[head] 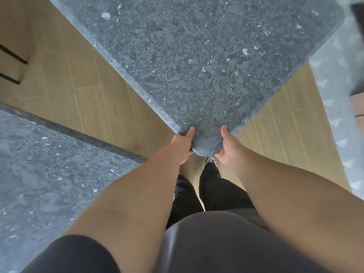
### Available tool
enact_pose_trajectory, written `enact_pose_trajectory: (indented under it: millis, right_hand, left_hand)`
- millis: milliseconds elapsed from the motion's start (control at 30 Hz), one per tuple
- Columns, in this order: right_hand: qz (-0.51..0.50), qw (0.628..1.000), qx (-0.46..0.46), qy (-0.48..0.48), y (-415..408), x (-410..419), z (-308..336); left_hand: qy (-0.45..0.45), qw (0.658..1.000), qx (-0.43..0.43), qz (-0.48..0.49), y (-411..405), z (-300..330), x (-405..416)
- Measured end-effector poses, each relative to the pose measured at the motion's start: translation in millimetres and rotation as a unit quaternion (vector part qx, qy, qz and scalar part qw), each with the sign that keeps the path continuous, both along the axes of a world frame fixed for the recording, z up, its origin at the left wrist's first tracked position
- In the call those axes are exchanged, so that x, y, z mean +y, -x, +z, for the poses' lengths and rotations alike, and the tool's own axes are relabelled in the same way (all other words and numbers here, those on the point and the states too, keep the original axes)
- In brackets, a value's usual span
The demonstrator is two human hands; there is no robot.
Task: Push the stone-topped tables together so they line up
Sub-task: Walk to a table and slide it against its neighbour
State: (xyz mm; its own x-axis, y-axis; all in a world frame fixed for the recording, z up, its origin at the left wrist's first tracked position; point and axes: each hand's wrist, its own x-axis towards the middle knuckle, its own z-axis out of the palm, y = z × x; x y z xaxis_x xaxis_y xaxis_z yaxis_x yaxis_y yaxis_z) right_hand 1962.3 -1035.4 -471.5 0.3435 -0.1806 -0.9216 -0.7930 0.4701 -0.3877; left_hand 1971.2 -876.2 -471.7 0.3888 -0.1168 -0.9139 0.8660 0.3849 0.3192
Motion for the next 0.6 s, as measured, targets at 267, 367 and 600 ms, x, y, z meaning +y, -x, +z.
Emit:
enact_pose_trajectory:
  millis: [267,367,600]
  right_hand:
    - [0.004,1.000,-0.006,-0.029,13.2,42.8,6.0]
    - [0.006,0.999,0.007,-0.048,17.2,54.7,4.2]
    - [0.106,0.985,0.066,-0.122,5.9,30.6,19.4]
  left_hand:
    - [0.005,1.000,0.010,0.008,6.2,-11.6,43.8]
    - [-0.007,1.000,0.013,0.007,8.1,-9.3,57.7]
    - [-0.090,0.996,0.022,0.010,12.7,-2.1,48.1]
